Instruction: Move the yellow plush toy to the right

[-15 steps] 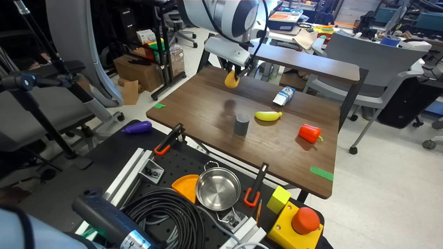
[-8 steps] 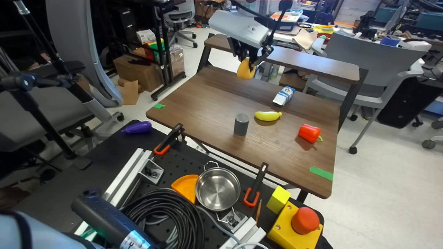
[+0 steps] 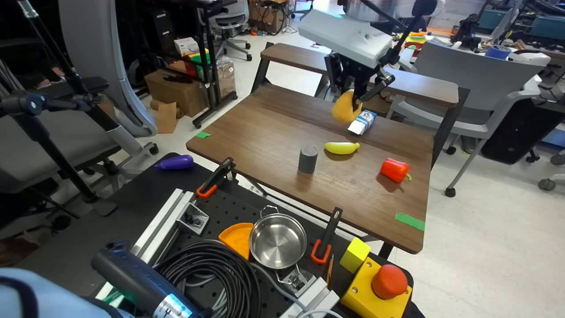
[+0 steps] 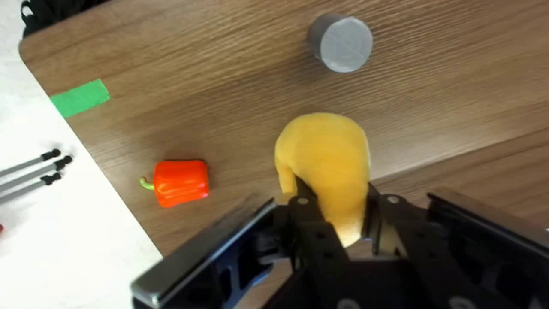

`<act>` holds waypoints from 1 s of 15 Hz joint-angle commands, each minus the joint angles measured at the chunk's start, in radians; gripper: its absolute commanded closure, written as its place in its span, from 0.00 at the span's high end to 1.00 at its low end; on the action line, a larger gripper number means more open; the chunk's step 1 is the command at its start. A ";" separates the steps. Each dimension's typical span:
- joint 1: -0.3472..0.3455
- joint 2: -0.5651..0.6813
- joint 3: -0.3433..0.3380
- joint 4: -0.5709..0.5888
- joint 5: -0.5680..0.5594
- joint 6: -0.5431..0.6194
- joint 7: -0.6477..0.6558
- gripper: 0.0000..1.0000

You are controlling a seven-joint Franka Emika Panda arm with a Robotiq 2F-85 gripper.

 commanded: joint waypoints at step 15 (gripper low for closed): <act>-0.082 0.274 -0.039 0.063 0.112 0.164 0.103 0.06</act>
